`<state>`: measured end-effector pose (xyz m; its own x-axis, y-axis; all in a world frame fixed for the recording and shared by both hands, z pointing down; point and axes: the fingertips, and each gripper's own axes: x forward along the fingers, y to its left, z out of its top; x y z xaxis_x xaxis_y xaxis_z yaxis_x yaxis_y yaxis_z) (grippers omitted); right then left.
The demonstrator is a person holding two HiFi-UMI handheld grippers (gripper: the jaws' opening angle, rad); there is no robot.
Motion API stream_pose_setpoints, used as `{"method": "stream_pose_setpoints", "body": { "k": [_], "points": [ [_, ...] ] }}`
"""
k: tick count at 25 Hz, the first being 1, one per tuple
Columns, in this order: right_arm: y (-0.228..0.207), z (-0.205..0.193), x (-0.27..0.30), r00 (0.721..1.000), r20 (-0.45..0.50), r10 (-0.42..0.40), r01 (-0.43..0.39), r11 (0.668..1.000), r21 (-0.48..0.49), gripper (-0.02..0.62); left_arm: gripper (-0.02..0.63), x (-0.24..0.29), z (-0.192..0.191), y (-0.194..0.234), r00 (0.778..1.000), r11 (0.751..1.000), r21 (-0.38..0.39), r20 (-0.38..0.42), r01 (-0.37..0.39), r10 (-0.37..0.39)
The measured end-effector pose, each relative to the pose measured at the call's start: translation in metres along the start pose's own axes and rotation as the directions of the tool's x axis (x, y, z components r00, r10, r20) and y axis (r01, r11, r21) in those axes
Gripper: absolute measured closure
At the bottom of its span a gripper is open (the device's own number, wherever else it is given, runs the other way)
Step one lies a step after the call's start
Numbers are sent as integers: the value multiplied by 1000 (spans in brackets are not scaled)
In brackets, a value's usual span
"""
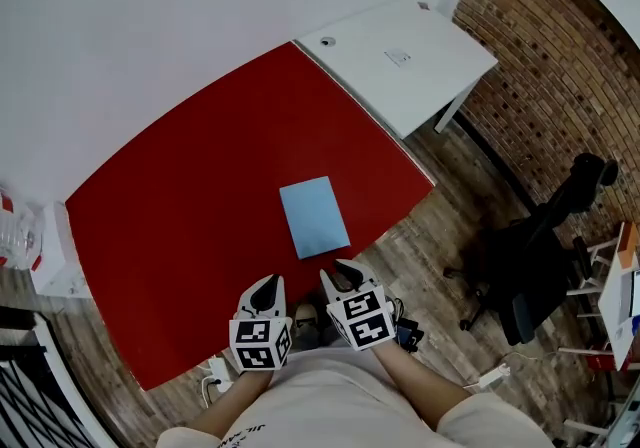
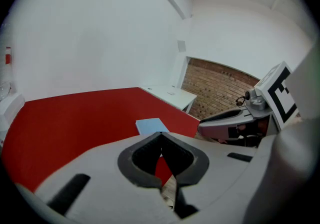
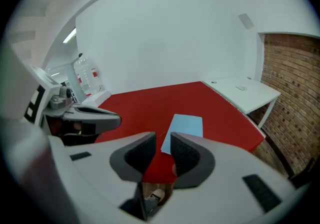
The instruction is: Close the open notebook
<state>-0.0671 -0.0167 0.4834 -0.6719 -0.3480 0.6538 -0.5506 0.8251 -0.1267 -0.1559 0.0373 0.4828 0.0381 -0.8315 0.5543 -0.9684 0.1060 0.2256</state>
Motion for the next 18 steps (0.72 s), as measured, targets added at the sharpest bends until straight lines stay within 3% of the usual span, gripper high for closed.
{"method": "stream_pose_setpoints", "body": {
  "k": [4,9,18],
  "points": [
    [-3,6,-15,999,29,-28,28,1000,14,511,600,-4,13,-6,1000,1000,13,13,10,-10],
    [-9,15,-27,993,76,-87,85,996,23,586,600,-2,20,-11,1000,1000,12,21,20,-20],
    [-4,24,-29,991,94,-97,94,995,42,589,600,6,27,-21,998,998,41,38,53,-54]
  ]
}}
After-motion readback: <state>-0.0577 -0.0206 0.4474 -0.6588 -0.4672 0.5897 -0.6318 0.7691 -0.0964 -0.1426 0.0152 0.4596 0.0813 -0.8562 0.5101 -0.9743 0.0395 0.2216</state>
